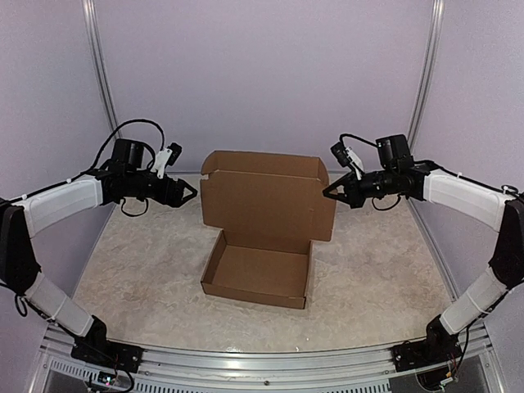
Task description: Fold the paper box
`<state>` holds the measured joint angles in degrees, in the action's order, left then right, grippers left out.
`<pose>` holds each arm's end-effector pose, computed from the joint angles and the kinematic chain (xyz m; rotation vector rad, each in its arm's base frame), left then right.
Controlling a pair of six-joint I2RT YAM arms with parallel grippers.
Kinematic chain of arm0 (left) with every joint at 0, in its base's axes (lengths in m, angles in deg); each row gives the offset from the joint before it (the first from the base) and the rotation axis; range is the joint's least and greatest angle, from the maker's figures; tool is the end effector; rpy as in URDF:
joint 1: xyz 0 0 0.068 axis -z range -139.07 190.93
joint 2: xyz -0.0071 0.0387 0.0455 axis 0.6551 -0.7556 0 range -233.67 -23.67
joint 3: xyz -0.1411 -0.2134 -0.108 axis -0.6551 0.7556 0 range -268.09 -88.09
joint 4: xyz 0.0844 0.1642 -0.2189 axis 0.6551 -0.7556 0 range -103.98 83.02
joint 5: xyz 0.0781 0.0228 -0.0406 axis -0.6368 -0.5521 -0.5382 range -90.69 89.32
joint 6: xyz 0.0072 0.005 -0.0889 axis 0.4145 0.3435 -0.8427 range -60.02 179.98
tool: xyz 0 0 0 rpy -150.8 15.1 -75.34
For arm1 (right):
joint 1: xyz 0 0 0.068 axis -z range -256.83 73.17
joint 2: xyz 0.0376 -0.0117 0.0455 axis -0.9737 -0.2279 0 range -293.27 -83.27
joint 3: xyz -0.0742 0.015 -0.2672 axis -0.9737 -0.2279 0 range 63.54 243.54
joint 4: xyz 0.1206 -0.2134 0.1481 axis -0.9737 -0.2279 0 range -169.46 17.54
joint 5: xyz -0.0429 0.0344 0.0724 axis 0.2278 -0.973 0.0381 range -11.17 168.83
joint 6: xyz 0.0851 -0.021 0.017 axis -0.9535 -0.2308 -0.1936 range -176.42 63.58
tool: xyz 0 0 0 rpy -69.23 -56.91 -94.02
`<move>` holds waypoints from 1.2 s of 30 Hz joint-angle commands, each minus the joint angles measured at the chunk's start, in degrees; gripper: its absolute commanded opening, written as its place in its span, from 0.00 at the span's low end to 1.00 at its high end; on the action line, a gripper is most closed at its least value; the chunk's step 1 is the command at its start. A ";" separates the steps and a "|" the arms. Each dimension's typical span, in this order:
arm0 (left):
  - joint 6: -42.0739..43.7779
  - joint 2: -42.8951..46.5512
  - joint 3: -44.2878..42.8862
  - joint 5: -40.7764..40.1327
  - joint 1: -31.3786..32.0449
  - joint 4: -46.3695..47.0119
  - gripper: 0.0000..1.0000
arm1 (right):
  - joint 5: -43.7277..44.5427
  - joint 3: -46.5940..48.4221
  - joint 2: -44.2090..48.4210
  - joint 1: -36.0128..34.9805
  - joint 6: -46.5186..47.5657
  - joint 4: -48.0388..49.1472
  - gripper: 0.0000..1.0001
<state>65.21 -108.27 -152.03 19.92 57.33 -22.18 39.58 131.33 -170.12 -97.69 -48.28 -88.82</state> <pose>0.3664 -0.1371 0.2547 0.6096 2.1088 -0.5041 0.3483 0.1866 0.2716 -0.9090 1.9562 0.8731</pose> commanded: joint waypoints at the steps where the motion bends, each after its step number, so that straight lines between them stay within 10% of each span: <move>1: 9.10 0.88 0.70 8.83 -0.82 5.20 0.92 | -2.28 -1.64 2.15 0.34 2.95 0.38 0.00; 21: 22.12 -7.95 -6.30 26.19 -3.39 -0.57 0.88 | -7.51 -0.50 1.04 -0.76 7.21 -2.52 0.00; 36: 23.37 -11.10 -9.18 27.82 -3.40 -1.97 0.58 | -7.61 0.77 0.10 -1.37 8.60 -4.69 0.00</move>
<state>87.77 -117.91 -158.98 46.45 54.33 -23.14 32.98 130.76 -169.44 -98.47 -40.78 -91.42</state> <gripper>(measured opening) 0.624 0.006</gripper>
